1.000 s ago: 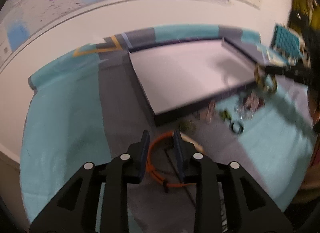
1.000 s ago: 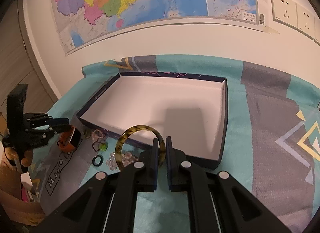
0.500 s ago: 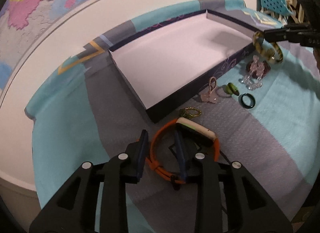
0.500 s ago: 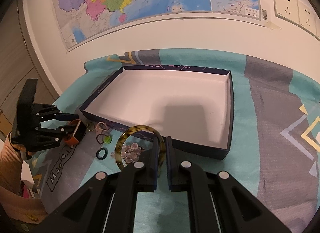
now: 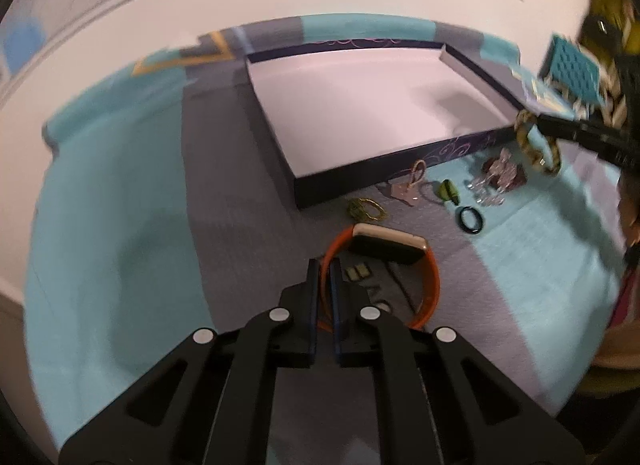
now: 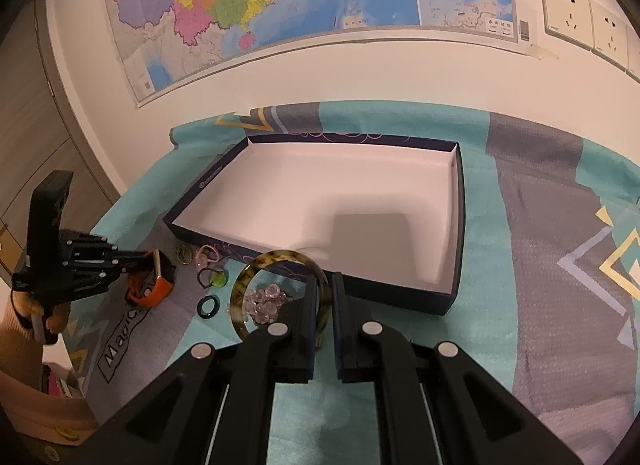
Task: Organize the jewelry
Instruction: 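Carry the bangle and watch band into the box and open both grippers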
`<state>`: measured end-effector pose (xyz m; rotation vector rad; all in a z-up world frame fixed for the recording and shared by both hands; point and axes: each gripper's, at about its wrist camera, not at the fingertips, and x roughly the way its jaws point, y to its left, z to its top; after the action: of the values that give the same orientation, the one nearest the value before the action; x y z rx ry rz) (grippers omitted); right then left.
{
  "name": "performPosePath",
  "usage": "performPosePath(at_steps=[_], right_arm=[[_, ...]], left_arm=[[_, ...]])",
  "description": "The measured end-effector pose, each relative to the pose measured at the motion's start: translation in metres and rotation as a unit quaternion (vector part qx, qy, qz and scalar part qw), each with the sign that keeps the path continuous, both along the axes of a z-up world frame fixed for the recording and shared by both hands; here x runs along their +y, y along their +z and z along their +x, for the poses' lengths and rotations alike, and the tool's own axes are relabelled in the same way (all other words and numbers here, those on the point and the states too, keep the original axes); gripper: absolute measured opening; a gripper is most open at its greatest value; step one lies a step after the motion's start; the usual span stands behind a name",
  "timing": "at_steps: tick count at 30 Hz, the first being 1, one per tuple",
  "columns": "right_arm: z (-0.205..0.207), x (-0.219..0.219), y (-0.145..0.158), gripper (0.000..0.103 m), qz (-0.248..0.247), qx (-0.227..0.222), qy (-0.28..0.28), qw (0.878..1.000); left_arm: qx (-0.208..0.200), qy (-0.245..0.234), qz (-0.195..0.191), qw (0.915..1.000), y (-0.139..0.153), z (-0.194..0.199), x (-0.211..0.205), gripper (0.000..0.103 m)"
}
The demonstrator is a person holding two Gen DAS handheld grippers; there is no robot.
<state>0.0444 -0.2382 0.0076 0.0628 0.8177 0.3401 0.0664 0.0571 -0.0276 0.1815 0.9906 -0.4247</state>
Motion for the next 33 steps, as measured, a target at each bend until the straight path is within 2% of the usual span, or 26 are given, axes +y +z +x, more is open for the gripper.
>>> performPosePath(at_steps=[4,8,14,20,24,33], right_arm=[[-0.001,-0.001,0.001,0.006,0.002,-0.003,0.001,1.0],[-0.001,-0.004,0.006,0.006,0.003,-0.01,0.0,1.0],[0.014,-0.009,0.015,0.006,0.006,-0.019,-0.005,1.0],[0.057,-0.01,0.023,0.006,-0.009,-0.021,-0.009,1.0],[0.093,-0.01,0.02,0.006,-0.013,-0.012,-0.021,1.0],[0.167,-0.012,-0.007,0.006,-0.025,0.038,-0.059,0.997]], left_arm=[[0.0,0.03,-0.045,0.9985,0.011,-0.005,0.005,0.006],[-0.02,0.05,-0.076,0.9956,0.032,-0.005,0.006,0.006],[-0.04,0.079,-0.112,0.9898,0.054,0.025,-0.002,0.006],[-0.023,0.111,-0.125,0.9857,0.047,0.078,-0.025,0.006],[-0.008,0.125,-0.117,0.9852,0.037,0.111,-0.045,0.006],[0.022,0.155,-0.093,0.9832,0.014,0.17,-0.067,0.006]])
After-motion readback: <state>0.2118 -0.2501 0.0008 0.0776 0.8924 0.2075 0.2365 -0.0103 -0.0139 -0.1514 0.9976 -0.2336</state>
